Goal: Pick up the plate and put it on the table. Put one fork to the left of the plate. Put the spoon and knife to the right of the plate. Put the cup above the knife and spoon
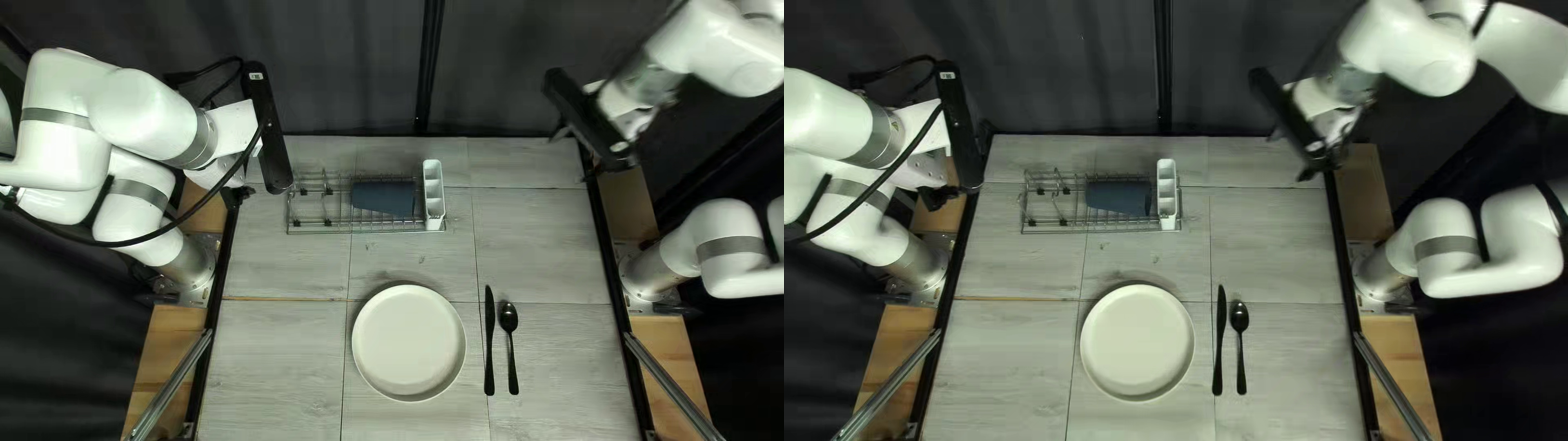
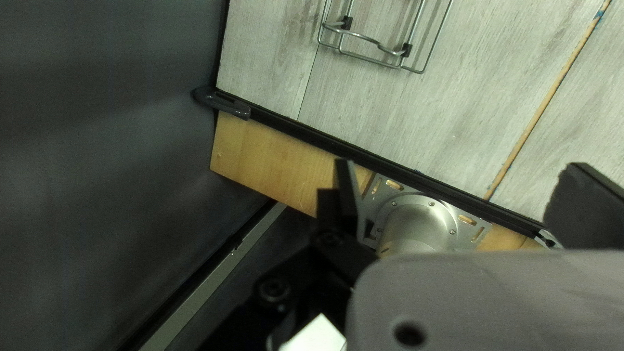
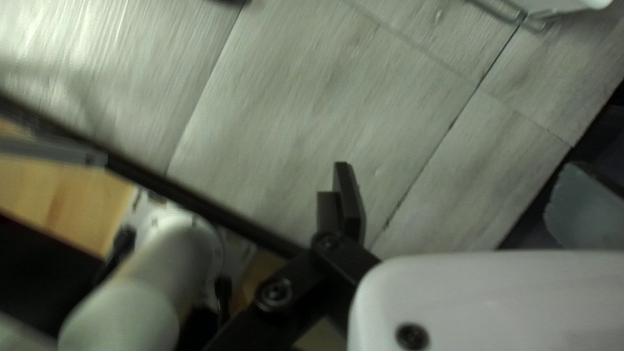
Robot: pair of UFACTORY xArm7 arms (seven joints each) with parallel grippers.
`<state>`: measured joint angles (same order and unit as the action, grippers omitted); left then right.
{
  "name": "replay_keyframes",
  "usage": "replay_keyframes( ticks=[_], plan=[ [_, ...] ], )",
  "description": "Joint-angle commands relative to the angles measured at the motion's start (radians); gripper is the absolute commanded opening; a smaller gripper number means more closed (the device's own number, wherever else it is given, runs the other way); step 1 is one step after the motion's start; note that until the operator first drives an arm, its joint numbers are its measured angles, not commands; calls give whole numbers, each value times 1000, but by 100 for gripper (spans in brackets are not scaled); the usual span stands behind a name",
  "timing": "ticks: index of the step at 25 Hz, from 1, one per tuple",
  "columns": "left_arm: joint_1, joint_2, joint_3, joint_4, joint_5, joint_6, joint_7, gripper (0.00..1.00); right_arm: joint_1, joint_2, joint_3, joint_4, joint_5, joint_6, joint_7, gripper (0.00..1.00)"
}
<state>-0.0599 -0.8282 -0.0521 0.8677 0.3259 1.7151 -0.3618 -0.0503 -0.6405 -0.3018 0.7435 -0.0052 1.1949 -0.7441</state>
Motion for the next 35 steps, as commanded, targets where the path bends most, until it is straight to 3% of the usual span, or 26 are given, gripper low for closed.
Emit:
replay_keyframes(
  ticks=[1, 7, 14, 25, 26, 28, 35],
  plan=[
    [0, 0, 0, 0, 0, 0, 0, 100, 42, 178, 40, -2, 57, -152, 107, 100],
    [0, 0, 0, 0, 0, 0, 0, 100, 100, 465, 115, 131, 51, -237, 246, 100],
    [0, 0, 0, 0, 0, 0, 0, 100, 108, 684, 125, 285, 12, -263, 335, 100],
    [0, 0, 0, 0, 0, 0, 0, 100, 108, 770, 121, 351, 14, -273, 377, 100],
    [0, 0, 0, 0, 0, 0, 0, 100, 112, 773, 121, 353, 6, -270, 391, 88],
    [0, 0, 0, 0, 0, 0, 0, 100, 115, 775, 122, 354, -1, -269, 409, 0],
    [0, 0, 0, 0, 0, 0, 0, 100, 148, 785, 120, 380, -82, -223, 576, 0]
  ],
)
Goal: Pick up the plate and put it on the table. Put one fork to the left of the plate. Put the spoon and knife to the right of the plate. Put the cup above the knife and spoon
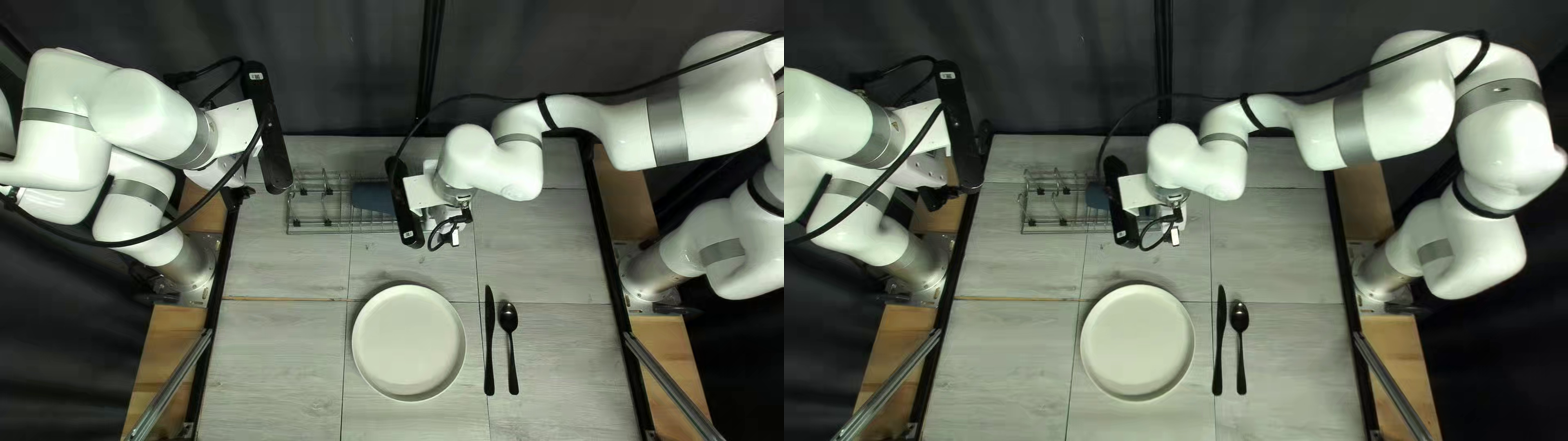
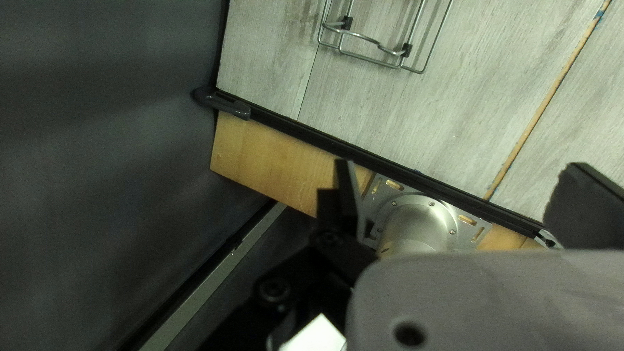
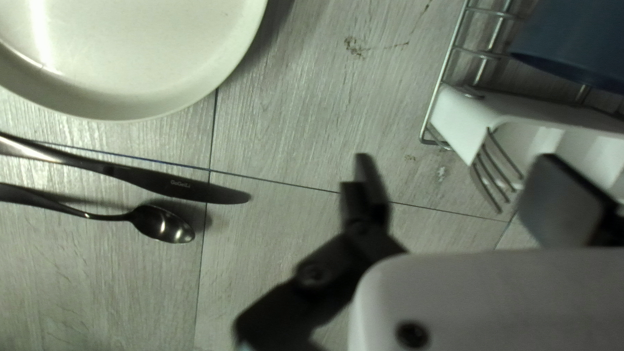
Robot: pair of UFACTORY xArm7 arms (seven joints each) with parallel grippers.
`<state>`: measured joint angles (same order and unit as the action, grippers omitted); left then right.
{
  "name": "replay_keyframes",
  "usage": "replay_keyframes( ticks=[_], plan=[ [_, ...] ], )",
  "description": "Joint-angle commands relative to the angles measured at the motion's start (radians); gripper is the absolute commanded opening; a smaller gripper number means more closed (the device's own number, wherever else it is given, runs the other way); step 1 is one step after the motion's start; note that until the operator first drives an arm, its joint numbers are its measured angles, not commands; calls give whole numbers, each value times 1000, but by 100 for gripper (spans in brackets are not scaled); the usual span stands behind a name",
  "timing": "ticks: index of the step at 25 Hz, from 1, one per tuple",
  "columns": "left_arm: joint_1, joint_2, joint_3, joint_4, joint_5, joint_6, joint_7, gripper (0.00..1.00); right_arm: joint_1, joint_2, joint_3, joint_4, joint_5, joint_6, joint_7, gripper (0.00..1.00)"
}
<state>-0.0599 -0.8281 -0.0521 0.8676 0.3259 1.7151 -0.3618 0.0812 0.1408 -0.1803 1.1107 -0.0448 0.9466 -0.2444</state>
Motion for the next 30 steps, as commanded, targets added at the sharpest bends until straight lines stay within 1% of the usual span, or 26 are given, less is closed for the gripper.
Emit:
replay_keyframes(
  ticks=[1, 5, 6, 10, 13, 15, 18, 19, 20, 21, 23, 24, 30],
  plan=[
    [0, 0, 0, 0, 0, 0, 0, 100, 23, 1, 0, 18, -56, 35, 102, 0],
    [0, 0, 0, 0, 0, 0, 0, 100, 47, -11, 8, 49, -108, 90, 187, 0],
    [0, 0, 0, 0, 0, 0, 0, 100, 55, -18, 11, 65, -129, 119, 214, 0],
    [0, 0, 0, 0, 0, 0, 0, 100, 70, -59, 19, 80, -174, 176, 256, 0],
    [0, 0, 0, 0, 0, 0, 0, 100, 83, -129, 31, 74, -209, 233, 271, 0],
    [0, 0, 0, 0, 0, 0, 0, 100, 94, -207, 46, 43, -235, 259, 262, 0],
    [0, 0, 0, 0, 0, 0, 0, 100, 122, -351, 75, -64, -273, 232, 208, 0],
    [0, 0, 0, 0, 0, 0, 0, 100, 138, -415, 85, -124, -288, 195, 165, 0],
    [0, 0, 0, 0, 0, 0, 0, 100, 150, -448, 95, -155, -299, 181, 146, 0],
    [0, 0, 0, 0, 0, 0, 0, 100, 172, -499, 105, -210, -317, 142, 90, 0],
    [0, 0, 0, 0, 0, 0, 0, 100, 209, -554, 111, -285, -328, 77, -3, 0],
    [0, 0, 0, 0, 0, 0, 0, 100, 217, -564, 110, -301, -326, 66, -27, 0],
    [0, 0, 0, 0, 0, 0, 0, 100, 217, -564, 110, -301, -326, 66, -27, 0]
  ],
)
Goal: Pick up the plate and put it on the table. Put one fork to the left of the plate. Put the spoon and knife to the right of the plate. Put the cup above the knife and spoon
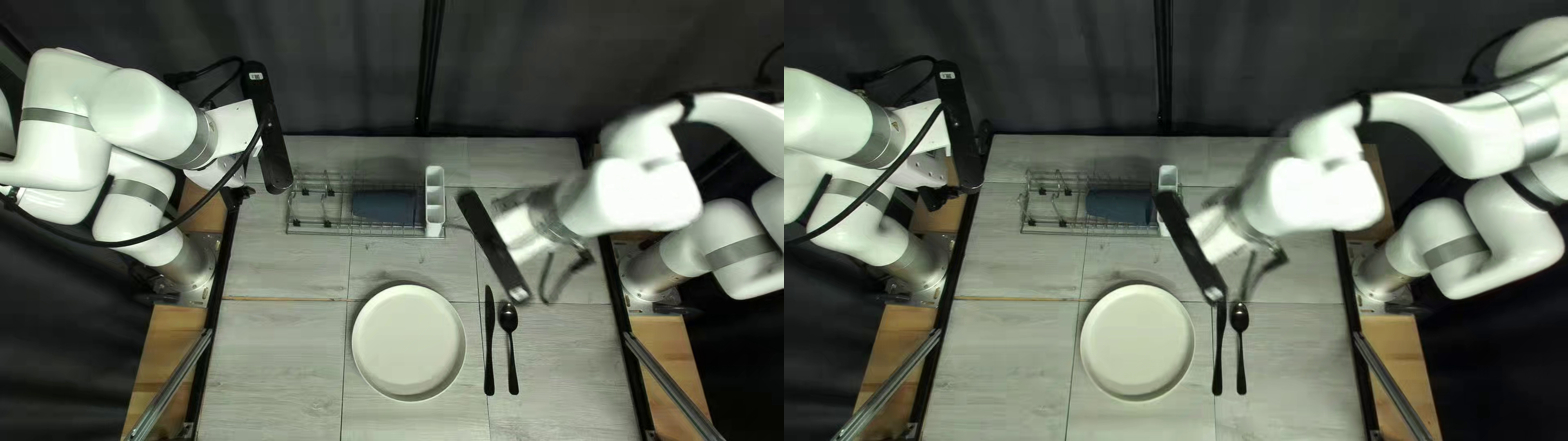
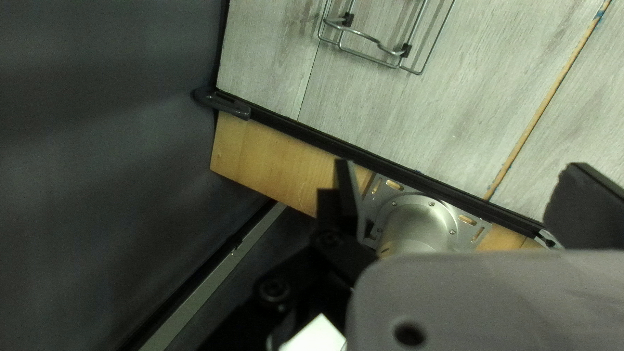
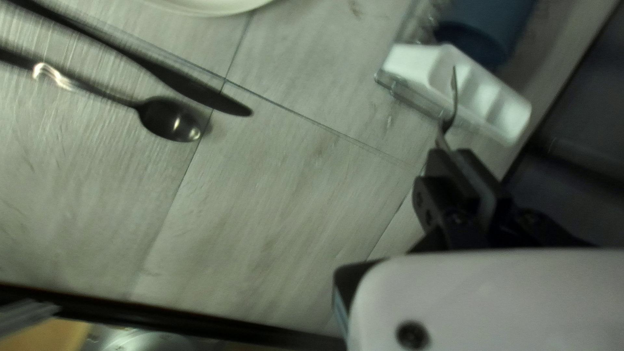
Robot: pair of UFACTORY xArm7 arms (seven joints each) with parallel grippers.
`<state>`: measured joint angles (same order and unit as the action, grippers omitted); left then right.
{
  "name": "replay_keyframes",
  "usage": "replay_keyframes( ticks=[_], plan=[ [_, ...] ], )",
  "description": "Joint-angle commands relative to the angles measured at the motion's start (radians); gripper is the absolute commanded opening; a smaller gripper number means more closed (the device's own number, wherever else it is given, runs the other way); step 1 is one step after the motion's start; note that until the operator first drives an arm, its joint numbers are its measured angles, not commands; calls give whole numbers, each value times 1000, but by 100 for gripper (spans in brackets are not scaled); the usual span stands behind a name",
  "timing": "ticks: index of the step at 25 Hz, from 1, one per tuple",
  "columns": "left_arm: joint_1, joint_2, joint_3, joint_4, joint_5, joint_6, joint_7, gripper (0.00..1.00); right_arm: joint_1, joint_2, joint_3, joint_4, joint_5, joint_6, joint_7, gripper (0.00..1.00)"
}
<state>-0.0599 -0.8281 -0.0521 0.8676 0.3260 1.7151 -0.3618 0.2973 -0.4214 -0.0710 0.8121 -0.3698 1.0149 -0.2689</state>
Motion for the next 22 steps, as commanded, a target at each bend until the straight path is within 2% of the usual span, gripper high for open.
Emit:
replay_keyframes(
  ticks=[1, 5, 12, 15, 18, 22],
  plan=[
    [0, 0, 0, 0, 0, 0, 0, 100, 1, -2, 0, -2, -1, -2, -3, 0],
    [0, 0, 0, 0, 0, 0, 0, 100, 6, 6, -8, -5, -6, -18, -35, 0],
    [0, 0, 0, 0, 0, 0, 0, 100, 38, -24, -76, -39, -24, -214, -255, 0],
    [0, 0, 0, 0, 0, 0, 0, 100, 40, -7, -79, -45, -52, -270, -295, 0],
    [0, 0, 0, 0, 0, 0, 0, 100, 37, -45, -75, -102, -100, -317, -322, 0],
    [-12, 5, 4, -44, -19, -101, -25, 100, 37, -49, -74, -109, -105, -323, -324, 0]
  ],
)
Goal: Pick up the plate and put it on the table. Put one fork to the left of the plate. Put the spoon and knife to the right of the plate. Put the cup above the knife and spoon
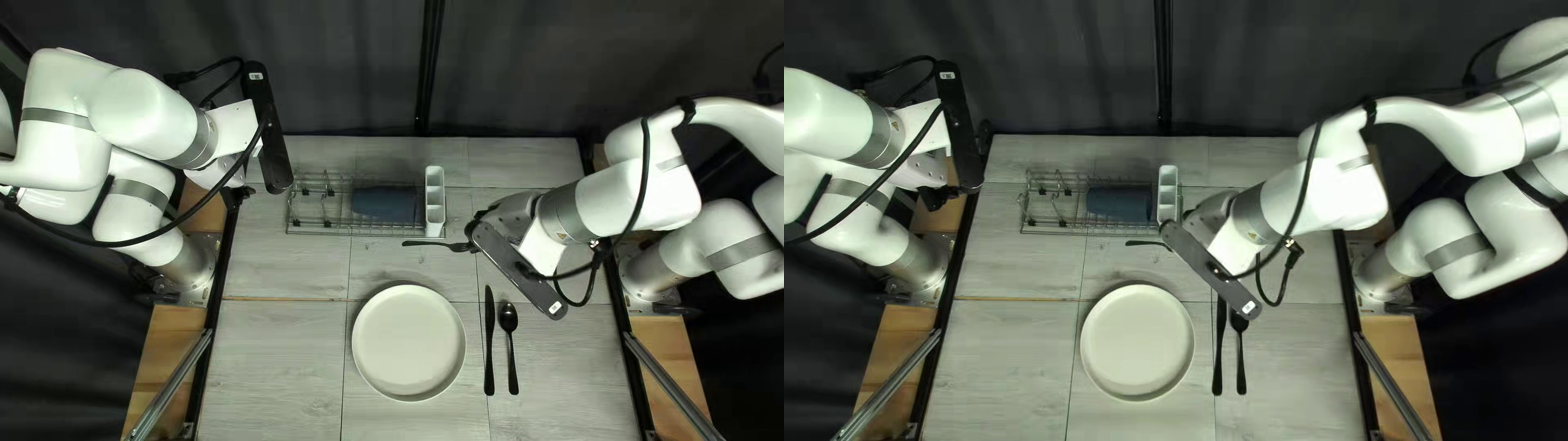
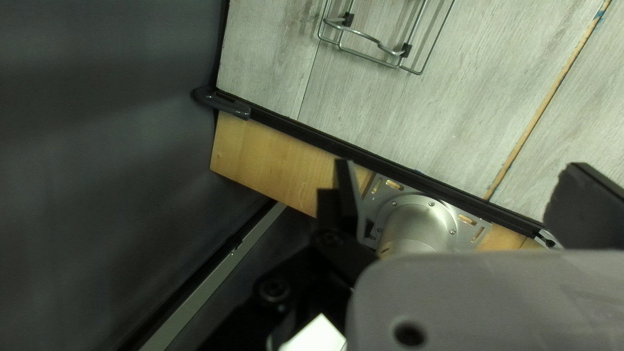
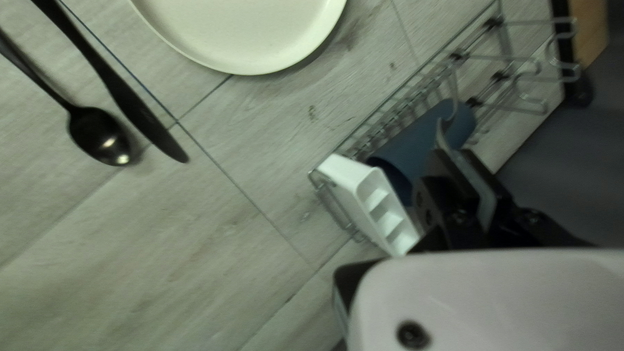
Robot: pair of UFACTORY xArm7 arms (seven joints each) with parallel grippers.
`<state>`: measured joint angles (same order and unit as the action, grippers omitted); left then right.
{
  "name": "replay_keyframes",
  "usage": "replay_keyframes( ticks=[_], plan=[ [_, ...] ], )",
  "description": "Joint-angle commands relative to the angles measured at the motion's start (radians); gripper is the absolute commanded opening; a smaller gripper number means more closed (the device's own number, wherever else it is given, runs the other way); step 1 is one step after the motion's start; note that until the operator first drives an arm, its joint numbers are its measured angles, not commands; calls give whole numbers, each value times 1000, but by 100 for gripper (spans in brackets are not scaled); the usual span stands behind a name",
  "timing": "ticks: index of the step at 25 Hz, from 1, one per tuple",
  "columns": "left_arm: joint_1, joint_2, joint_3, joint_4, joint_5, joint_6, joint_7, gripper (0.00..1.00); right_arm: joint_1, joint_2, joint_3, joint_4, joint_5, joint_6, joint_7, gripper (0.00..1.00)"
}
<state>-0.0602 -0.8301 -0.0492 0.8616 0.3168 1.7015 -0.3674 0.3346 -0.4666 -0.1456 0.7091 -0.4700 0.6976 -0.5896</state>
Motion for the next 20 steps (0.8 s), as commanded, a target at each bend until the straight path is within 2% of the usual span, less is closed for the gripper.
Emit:
replay_keyframes(
  ticks=[1, 4, 7, 13, 20],
  plan=[
    [-14, 18, -1, -44, -12, -116, -28, 100, -1, -4, 0, -6, -5, -6, -3, 0],
    [-35, 63, -13, -69, -21, -263, -49, 100, -1, -4, 0, -6, -5, -6, -3, 0],
    [-63, 93, 1, -94, -11, -403, -5, 100, -1, -4, 0, -6, -5, -6, -3, 0],
    [-63, 93, 1, -94, -11, -403, -5, 100, -1, -4, 0, -6, -5, -6, -3, 0],
    [-112, 176, 79, -162, -58, -702, 69, 100, -1, -4, 0, -6, -5, -6, -3, 0]
  ],
)
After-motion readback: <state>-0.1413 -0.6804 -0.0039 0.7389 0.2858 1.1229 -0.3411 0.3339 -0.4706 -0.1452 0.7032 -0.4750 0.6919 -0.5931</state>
